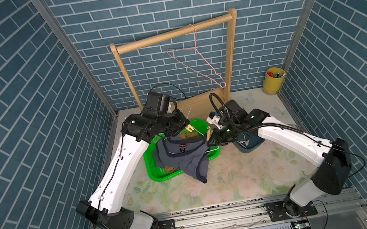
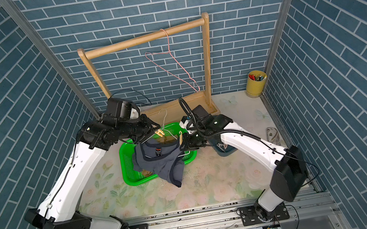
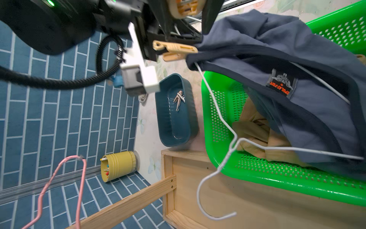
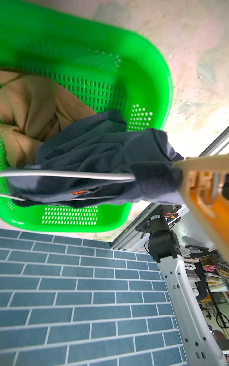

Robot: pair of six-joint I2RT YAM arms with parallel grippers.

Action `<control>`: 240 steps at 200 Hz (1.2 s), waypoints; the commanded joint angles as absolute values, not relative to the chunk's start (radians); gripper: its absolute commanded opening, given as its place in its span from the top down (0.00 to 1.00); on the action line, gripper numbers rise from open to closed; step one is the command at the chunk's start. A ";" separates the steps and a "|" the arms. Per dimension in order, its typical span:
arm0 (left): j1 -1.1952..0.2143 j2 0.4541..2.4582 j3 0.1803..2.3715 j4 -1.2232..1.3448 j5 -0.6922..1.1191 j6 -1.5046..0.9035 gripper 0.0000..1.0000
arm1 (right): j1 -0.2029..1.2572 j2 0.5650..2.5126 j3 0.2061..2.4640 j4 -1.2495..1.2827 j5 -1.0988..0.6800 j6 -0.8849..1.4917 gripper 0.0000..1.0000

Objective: Remove the clothespins securing tank tops to the hanger
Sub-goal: Place the clothespin in the storage box.

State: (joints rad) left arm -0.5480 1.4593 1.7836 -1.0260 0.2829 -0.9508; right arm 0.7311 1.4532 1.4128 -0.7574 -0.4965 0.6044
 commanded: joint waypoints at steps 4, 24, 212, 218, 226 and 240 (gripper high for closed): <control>-0.611 1.494 1.806 -1.020 0.207 -0.926 0.76 | 0.723 1.285 1.376 -0.876 -0.332 0.629 1.00; -0.665 1.520 1.825 -1.024 0.132 -0.929 0.75 | 0.713 1.159 1.354 -0.922 -0.217 0.639 1.00; -0.902 1.972 2.142 -0.894 0.074 -0.859 0.76 | 0.707 1.117 1.965 -1.061 0.299 0.518 1.00; -0.905 1.967 2.149 -0.903 0.064 -0.857 0.76 | 0.707 1.127 1.968 -1.063 0.291 0.520 1.00; -0.908 1.956 2.151 -0.917 0.055 -0.853 0.76 | 0.707 1.138 1.963 -1.059 0.281 0.523 1.00; -0.907 1.929 2.152 -0.951 0.046 -0.843 0.76 | 0.707 1.148 1.948 -1.049 0.274 0.525 1.00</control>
State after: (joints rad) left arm -0.9020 1.9713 2.1197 -0.9138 0.0822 -0.8597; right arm 0.7105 1.1294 1.9411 -1.0817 0.2619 0.5434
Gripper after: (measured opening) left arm 0.261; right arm 0.067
